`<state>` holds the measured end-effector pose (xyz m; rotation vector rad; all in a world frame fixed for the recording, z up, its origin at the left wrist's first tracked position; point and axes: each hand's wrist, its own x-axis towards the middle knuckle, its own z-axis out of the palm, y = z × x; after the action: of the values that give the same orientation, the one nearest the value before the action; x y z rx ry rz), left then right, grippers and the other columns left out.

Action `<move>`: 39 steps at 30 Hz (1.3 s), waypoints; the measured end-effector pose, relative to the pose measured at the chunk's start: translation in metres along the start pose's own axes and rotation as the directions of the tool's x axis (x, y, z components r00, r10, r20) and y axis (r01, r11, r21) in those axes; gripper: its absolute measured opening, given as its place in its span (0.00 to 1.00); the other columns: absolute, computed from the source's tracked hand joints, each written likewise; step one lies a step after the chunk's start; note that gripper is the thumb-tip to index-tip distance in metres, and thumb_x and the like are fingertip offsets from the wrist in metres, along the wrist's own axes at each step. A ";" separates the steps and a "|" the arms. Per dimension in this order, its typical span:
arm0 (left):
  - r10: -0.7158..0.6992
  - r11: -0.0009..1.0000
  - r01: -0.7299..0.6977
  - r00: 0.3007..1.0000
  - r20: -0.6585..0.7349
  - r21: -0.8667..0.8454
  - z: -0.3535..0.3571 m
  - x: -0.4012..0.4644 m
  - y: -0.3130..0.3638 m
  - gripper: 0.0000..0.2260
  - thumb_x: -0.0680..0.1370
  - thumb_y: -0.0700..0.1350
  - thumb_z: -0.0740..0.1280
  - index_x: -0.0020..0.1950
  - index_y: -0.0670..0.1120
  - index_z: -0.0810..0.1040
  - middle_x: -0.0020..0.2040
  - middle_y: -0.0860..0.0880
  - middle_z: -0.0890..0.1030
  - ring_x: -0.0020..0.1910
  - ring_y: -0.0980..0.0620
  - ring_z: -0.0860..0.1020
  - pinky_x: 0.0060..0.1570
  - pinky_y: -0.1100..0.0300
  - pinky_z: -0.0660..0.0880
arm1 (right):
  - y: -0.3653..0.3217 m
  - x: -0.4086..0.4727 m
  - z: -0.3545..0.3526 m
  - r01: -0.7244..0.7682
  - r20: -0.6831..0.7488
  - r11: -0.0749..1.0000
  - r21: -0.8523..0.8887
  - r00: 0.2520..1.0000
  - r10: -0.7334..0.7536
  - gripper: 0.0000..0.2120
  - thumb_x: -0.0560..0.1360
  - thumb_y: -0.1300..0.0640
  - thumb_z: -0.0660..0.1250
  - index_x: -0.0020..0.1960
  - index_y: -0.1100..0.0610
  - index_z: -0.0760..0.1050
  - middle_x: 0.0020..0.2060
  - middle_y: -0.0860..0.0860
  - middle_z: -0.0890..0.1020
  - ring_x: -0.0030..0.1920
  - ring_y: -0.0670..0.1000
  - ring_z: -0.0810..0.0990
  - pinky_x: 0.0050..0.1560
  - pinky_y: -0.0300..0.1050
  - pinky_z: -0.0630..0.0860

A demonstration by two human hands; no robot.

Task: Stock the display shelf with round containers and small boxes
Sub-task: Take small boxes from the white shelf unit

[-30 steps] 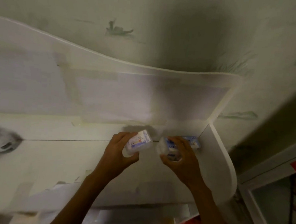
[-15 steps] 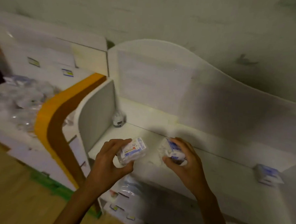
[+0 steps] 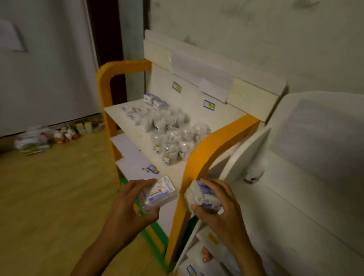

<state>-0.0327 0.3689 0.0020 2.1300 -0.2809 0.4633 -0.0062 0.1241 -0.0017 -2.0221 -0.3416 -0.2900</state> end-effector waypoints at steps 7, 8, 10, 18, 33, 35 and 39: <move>-0.115 0.990 0.124 0.985 -0.130 0.064 -0.072 0.026 -0.075 0.25 0.66 0.44 0.75 0.62 0.51 0.76 0.57 0.55 0.76 0.55 0.63 0.74 0.47 0.76 0.69 | -0.025 0.073 0.115 0.068 0.118 0.974 0.216 0.988 -0.095 0.26 0.64 0.48 0.75 0.60 0.38 0.73 0.62 0.42 0.69 0.63 0.45 0.72 0.46 0.37 0.80; -0.123 0.988 0.134 0.982 -0.141 0.073 -0.081 0.033 -0.087 0.25 0.66 0.43 0.75 0.62 0.51 0.76 0.58 0.55 0.76 0.55 0.64 0.74 0.46 0.76 0.69 | -0.024 0.085 0.130 0.074 0.124 0.972 0.224 0.987 -0.104 0.26 0.65 0.49 0.75 0.61 0.39 0.73 0.62 0.43 0.69 0.64 0.46 0.71 0.47 0.38 0.80; -0.127 0.986 0.142 0.979 -0.157 0.092 -0.097 0.052 -0.111 0.25 0.66 0.44 0.74 0.62 0.52 0.76 0.57 0.56 0.76 0.55 0.64 0.74 0.46 0.75 0.69 | -0.022 0.113 0.159 0.084 0.111 0.965 0.247 0.987 -0.114 0.26 0.64 0.51 0.76 0.61 0.41 0.74 0.62 0.45 0.70 0.63 0.46 0.72 0.48 0.36 0.79; -0.092 0.983 0.108 0.989 -0.112 0.150 -0.148 0.158 -0.196 0.27 0.66 0.41 0.78 0.63 0.51 0.76 0.57 0.55 0.76 0.54 0.66 0.73 0.46 0.76 0.71 | -0.008 0.235 0.237 0.006 0.070 0.957 0.288 0.997 -0.027 0.27 0.61 0.46 0.78 0.58 0.45 0.75 0.56 0.47 0.74 0.56 0.44 0.76 0.50 0.35 0.77; 0.012 0.999 -0.015 0.998 0.067 0.039 -0.169 0.334 -0.318 0.27 0.66 0.51 0.72 0.64 0.45 0.76 0.55 0.51 0.77 0.53 0.63 0.74 0.44 0.74 0.72 | 0.018 0.369 0.298 -0.155 -0.055 0.930 0.334 0.981 0.184 0.25 0.65 0.49 0.75 0.61 0.47 0.76 0.58 0.44 0.78 0.59 0.46 0.77 0.52 0.41 0.78; 0.038 0.999 -0.038 0.994 0.106 0.003 -0.172 0.361 -0.338 0.28 0.66 0.53 0.73 0.64 0.46 0.76 0.56 0.52 0.77 0.52 0.62 0.75 0.44 0.73 0.73 | 0.020 0.385 0.308 -0.171 -0.106 0.927 0.332 0.970 0.217 0.24 0.66 0.53 0.76 0.60 0.48 0.77 0.58 0.46 0.78 0.58 0.46 0.78 0.50 0.41 0.79; 0.093 0.994 -0.078 0.973 0.212 -0.077 -0.177 0.411 -0.371 0.28 0.66 0.55 0.73 0.64 0.49 0.75 0.57 0.56 0.76 0.54 0.62 0.75 0.47 0.70 0.75 | 0.021 0.412 0.326 -0.193 -0.222 0.942 0.273 0.940 0.258 0.23 0.67 0.55 0.76 0.60 0.48 0.77 0.58 0.49 0.78 0.56 0.46 0.79 0.48 0.42 0.80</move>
<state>0.4364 0.7128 -0.0063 2.1087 -0.5065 0.2669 0.4042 0.4529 -0.0233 -1.7319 0.0199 -0.3402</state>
